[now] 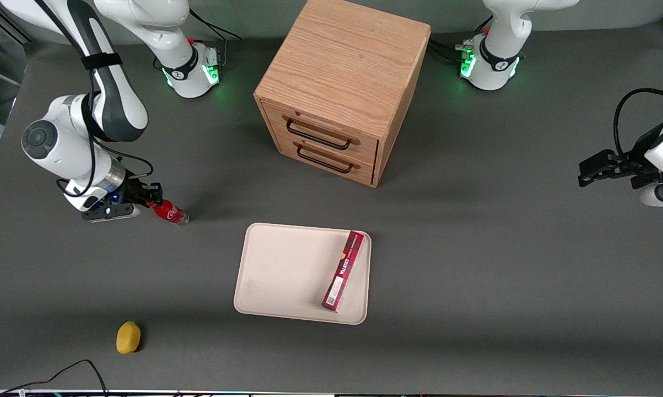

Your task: Place coke bottle on tray

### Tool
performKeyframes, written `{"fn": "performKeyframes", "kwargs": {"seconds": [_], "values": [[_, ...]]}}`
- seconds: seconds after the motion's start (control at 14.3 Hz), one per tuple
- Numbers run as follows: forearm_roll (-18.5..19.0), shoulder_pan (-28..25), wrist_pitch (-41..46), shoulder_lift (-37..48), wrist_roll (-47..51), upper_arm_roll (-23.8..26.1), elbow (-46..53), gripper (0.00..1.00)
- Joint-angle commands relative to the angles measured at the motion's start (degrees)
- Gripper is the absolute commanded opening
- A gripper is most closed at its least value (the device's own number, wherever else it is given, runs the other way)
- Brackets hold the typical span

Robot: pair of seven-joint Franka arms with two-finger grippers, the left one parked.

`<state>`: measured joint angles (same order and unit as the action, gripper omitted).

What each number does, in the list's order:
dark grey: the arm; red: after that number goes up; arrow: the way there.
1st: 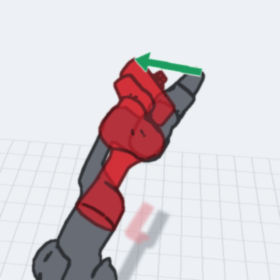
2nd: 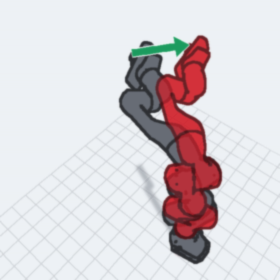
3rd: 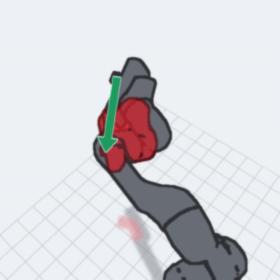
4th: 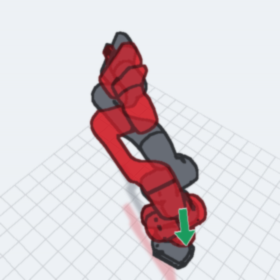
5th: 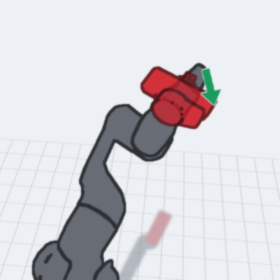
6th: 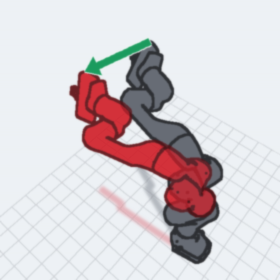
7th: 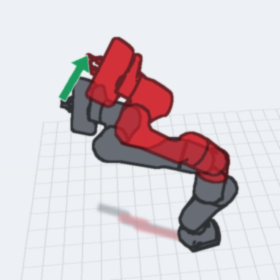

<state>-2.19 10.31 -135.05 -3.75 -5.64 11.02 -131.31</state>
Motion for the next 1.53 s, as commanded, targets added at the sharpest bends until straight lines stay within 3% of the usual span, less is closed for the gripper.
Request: {"fn": "performKeyframes", "kwargs": {"seconds": [0.0,0.14,0.35,0.7,0.84,0.98,1.12,1.47], "values": [[0.52,0.24,-0.57,2.17,-1.30,0.14,-1.50,0.00],[1.48,0.24,1.61,3.30,-0.95,0.14,-0.80,0.00],[1.49,0.33,12.57,5.07,-0.95,-0.38,6.47,0.00],[1.75,0.59,35.60,1.13,-0.07,-0.82,30.79,0.00],[5.59,0.42,44.83,-3.08,1.50,-0.56,43.09,0.00],[7.02,-0.29,52.48,-9.05,2.12,-0.04,54.87,0.00],[7.20,-0.72,56.02,-13.98,5.18,0.32,62.02,0.00],[8.25,-9.93,54.20,-25.66,15.46,-0.20,71.52,0.00]]}}
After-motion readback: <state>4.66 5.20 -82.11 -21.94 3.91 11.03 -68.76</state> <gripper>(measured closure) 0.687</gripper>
